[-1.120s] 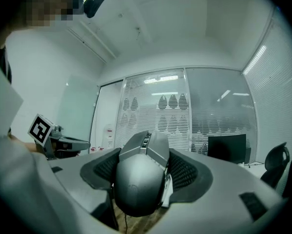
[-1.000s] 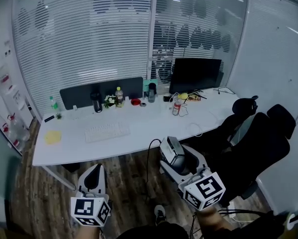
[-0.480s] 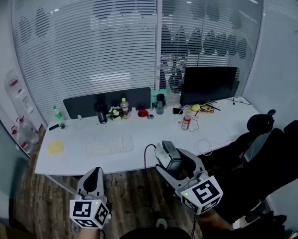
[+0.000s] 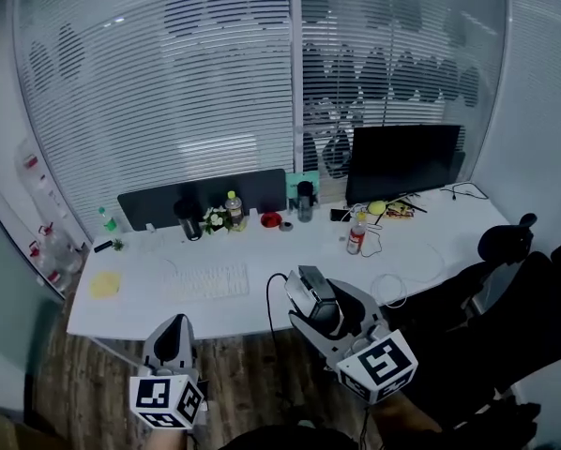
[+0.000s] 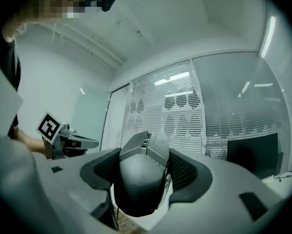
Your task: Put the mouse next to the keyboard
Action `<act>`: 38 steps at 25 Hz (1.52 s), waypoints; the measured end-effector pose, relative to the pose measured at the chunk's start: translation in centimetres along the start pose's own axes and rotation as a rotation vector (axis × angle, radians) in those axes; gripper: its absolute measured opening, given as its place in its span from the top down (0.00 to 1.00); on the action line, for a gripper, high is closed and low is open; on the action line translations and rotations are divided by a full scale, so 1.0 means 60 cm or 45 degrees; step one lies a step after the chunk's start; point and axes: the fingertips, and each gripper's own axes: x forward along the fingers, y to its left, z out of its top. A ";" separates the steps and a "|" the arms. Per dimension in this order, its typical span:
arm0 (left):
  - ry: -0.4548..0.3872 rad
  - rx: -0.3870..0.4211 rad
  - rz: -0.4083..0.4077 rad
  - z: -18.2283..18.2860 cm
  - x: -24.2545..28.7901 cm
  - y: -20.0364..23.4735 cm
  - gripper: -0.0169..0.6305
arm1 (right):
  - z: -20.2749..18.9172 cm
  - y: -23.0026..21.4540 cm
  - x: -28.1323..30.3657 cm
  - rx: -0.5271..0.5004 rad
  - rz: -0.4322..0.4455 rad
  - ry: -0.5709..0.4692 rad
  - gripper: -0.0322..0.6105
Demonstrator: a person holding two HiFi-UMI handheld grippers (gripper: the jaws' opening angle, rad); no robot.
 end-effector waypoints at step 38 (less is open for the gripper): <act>0.071 -0.070 -0.361 -0.062 0.344 0.208 0.93 | -0.067 -0.081 0.318 0.045 -0.343 0.162 0.48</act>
